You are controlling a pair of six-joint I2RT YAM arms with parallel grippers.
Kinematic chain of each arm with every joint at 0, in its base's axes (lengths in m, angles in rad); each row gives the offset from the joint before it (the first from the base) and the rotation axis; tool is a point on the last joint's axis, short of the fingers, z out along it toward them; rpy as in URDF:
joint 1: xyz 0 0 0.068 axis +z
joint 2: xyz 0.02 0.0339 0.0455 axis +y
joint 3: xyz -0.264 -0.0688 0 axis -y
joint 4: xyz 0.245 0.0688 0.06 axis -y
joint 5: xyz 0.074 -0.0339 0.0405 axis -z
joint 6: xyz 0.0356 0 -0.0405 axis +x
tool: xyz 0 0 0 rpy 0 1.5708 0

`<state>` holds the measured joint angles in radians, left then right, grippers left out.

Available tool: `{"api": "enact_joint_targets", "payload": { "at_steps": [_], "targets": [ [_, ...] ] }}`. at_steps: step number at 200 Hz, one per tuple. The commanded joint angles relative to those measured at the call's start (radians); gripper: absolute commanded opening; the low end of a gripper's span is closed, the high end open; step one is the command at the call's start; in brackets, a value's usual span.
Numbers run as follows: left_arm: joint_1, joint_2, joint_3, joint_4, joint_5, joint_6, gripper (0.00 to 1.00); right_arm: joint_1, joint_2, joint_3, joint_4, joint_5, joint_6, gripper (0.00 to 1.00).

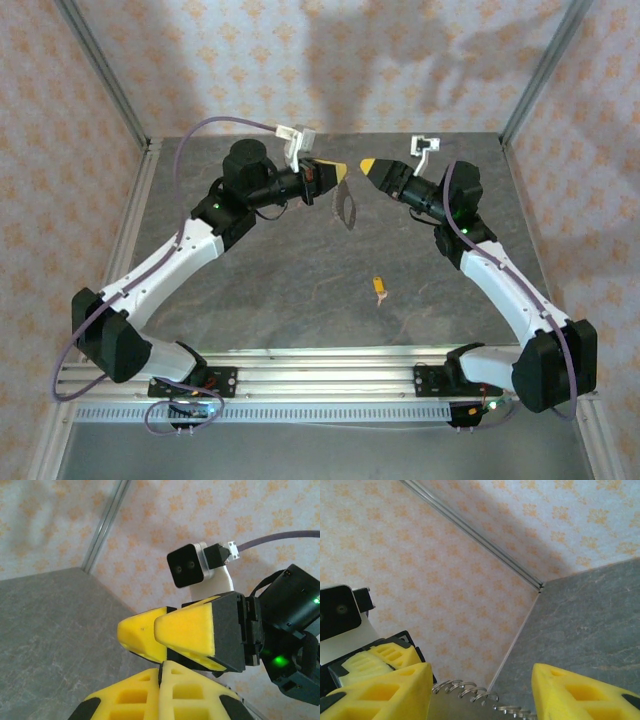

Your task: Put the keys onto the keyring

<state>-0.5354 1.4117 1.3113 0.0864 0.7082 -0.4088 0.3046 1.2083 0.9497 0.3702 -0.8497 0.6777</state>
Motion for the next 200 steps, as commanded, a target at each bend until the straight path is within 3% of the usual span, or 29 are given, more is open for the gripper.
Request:
{"api": "enact_joint_targets", "payload": {
  "at_steps": [1, 38, 103, 200],
  "targets": [
    [0.012, 0.025, 0.076, -0.058, 0.077, 0.064, 0.00, -0.003, -0.009, 0.017, -0.077, -0.030, -0.045, 0.55],
    [0.017, 0.032, 0.105, -0.137, 0.093, 0.118, 0.00, -0.004, -0.009, 0.026, -0.191, -0.008, -0.086, 0.55],
    [0.029, 0.062, 0.108, -0.138, 0.117, 0.108, 0.00, -0.004, 0.042, 0.064, -0.199, -0.037, -0.043, 0.54],
    [0.045, 0.112, 0.217, -0.286, 0.197, 0.205, 0.00, -0.004, 0.052, 0.087, -0.221, -0.085, -0.070, 0.47]
  ]
}}
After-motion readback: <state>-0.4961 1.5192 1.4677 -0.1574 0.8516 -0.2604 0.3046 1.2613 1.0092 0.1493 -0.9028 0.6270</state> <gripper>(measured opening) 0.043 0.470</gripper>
